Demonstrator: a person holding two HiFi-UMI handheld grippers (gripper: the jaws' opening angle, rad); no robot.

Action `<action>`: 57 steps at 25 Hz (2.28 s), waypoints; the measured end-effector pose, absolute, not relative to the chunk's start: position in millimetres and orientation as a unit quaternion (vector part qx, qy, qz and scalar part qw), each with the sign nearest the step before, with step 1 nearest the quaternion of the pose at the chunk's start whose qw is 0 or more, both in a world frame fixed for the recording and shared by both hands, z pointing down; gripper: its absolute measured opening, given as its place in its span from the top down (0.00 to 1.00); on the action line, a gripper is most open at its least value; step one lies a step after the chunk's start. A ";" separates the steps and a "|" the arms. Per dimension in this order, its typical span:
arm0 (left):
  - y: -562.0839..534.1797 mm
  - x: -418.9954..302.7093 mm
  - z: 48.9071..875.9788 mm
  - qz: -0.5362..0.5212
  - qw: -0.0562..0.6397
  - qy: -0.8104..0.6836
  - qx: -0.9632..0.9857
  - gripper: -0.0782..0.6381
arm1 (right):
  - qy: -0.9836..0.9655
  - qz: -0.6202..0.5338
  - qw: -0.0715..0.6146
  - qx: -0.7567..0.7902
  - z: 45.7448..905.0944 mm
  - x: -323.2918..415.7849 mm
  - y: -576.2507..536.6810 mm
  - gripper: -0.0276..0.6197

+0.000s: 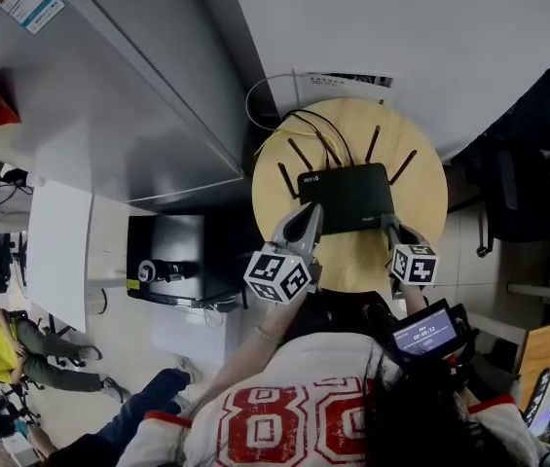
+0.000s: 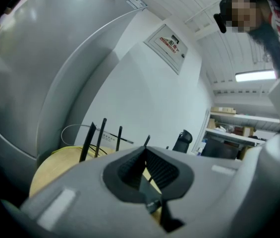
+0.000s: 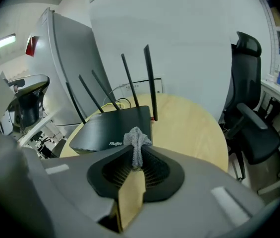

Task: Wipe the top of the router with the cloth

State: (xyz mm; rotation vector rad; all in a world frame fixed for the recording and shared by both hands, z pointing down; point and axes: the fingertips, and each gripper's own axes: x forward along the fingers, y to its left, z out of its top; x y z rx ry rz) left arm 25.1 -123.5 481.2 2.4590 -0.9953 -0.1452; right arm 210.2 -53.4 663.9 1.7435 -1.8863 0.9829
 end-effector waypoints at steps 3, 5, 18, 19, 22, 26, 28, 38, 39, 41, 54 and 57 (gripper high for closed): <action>-124.1 31.9 484.0 -0.051 0.243 -0.360 0.899 0.90 | -0.675 0.358 0.188 0.617 663.7 212.5 -52.8 0.89; -124.1 35.8 485.4 -0.050 0.245 -0.359 0.899 0.90 | -0.680 0.365 0.167 0.613 658.1 212.1 -58.4 0.89; -132.7 13.6 486.8 -0.048 0.242 -0.410 0.878 0.90 | -0.707 0.321 0.225 0.588 674.3 267.6 -124.2 0.89; -132.7 10.2 487.5 -0.047 0.243 -0.415 0.875 0.90 | -0.712 0.319 0.230 0.582 676.5 267.1 -127.3 0.89; -132.3 3.6 489.7 -0.046 0.244 -0.427 0.869 0.90 | -0.728 0.313 0.234 0.564 680.1 262.8 -134.4 0.89; -132.5 0.9 490.8 -0.046 0.245 -0.434 0.866 0.90 | -0.736 0.315 0.223 0.556 682.9 259.7 -137.2 0.89; -132.1 2.1 491.0 -0.045 0.245 -0.432 0.867 0.90 | -0.740 0.314 0.220 0.553 682.1 258.1 -136.4 0.89; -128.1 19.4 491.7 -0.038 0.250 -0.400 0.881 0.90 | -0.744 0.319 0.207 0.550 680.0 245.3 -111.6 0.89; -127.7 20.7 491.1 -0.038 0.250 -0.396 0.883 0.90 | -0.742 0.322 0.206 0.551 680.5 244.6 -107.2 0.89; -126.7 23.2 489.9 -0.038 0.250 -0.389 0.886 0.90 | -0.737 0.328 0.202 0.556 681.3 243.7 -98.2 0.89; -116.5 10.8 485.1 -0.044 0.248 -0.372 0.893 0.90 | -0.703 0.352 0.191 0.588 689.8 229.6 -45.2 0.89; -115.5 5.4 483.5 -0.046 0.246 -0.372 0.894 0.90 | -0.696 0.354 0.191 0.594 691.6 227.2 -37.8 0.89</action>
